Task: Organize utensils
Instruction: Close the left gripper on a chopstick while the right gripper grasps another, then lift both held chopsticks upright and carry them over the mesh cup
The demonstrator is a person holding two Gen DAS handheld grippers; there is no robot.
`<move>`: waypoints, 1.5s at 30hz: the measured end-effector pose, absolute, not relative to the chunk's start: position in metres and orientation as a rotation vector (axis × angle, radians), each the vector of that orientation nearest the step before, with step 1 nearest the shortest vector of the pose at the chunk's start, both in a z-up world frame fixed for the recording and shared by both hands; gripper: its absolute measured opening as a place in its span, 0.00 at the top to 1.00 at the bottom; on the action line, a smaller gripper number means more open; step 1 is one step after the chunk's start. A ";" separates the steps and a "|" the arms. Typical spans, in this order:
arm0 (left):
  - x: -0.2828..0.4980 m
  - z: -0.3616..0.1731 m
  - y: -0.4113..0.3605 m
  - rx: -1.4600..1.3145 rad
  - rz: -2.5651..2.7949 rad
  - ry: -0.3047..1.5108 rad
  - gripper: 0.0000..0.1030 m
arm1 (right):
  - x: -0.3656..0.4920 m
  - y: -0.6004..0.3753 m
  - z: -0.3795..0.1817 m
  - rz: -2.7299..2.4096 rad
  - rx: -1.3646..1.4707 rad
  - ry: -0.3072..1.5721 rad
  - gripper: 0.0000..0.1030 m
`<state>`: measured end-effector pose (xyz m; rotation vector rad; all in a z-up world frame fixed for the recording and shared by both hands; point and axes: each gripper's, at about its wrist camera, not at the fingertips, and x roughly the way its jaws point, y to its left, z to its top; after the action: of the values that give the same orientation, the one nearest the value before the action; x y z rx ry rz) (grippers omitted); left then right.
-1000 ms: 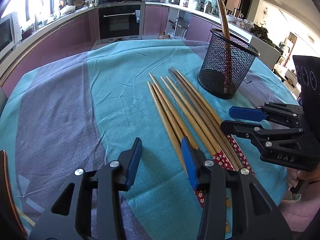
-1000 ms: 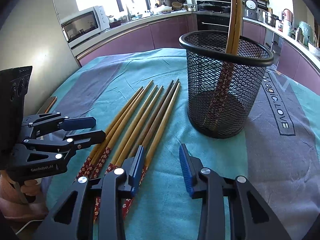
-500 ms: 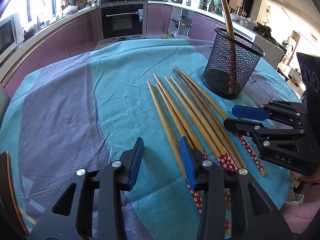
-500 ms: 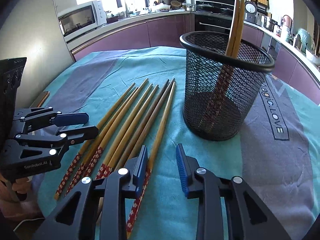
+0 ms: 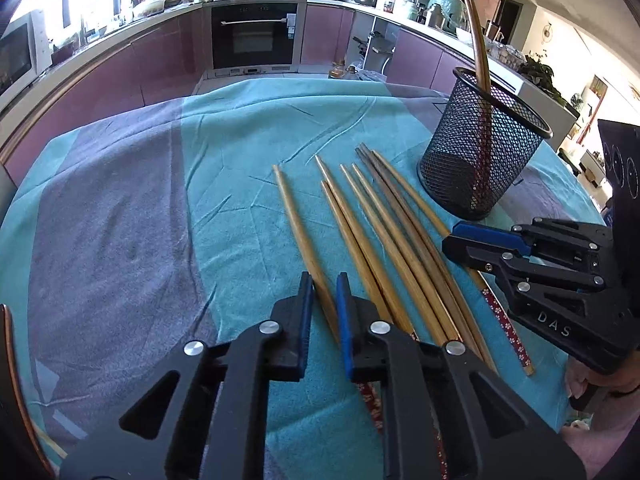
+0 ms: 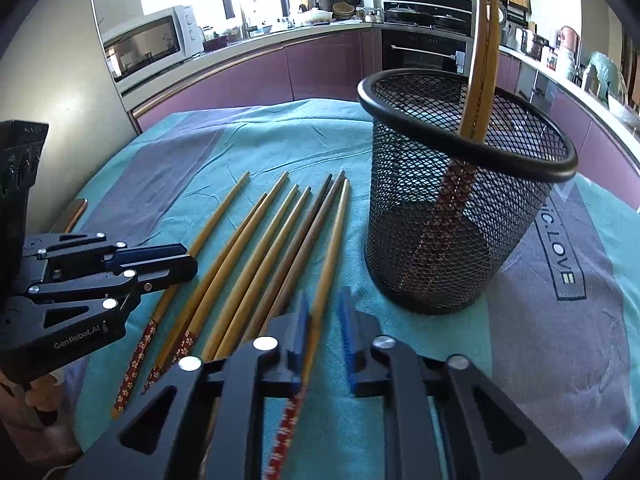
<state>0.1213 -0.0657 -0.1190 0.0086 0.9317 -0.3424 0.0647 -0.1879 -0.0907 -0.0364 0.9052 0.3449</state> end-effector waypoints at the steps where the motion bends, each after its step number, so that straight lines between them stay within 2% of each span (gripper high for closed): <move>1: 0.122 -0.119 -0.065 0.001 -0.339 0.931 0.90 | 0.065 -0.190 -0.091 0.343 -0.021 0.905 0.93; 11: 0.112 -0.109 -0.057 -0.023 -0.360 0.902 0.92 | 0.048 -0.196 -0.075 0.404 0.000 0.844 0.95; 21: 0.105 -0.117 -0.072 0.041 -0.439 0.942 0.92 | 0.047 -0.188 -0.085 0.465 -0.077 0.917 0.94; 24: 0.109 -0.121 -0.070 0.035 -0.449 0.952 0.90 | 0.050 -0.187 -0.088 0.455 -0.080 0.930 0.93; 29: 0.120 -0.122 -0.072 0.030 -0.481 0.963 0.82 | 0.057 -0.186 -0.090 0.464 -0.075 0.936 0.93; 31: 0.125 -0.123 -0.074 0.034 -0.484 0.967 0.82 | 0.059 -0.186 -0.090 0.468 -0.074 0.938 0.93; 34: 0.129 -0.123 -0.077 0.034 -0.478 0.973 0.83 | 0.058 -0.186 -0.089 0.469 -0.067 0.929 0.94; 36: 0.130 -0.123 -0.078 0.032 -0.457 0.972 0.92 | 0.055 -0.189 -0.086 0.467 -0.063 0.918 0.94; 45: 0.117 -0.088 -0.069 -0.030 -0.480 0.890 0.93 | 0.034 -0.210 -0.047 0.497 -0.024 0.797 0.94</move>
<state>0.1174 -0.0687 -0.0880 -0.0299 0.8898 -0.4803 0.0337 -0.2095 -0.0470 -0.0242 0.7968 0.4974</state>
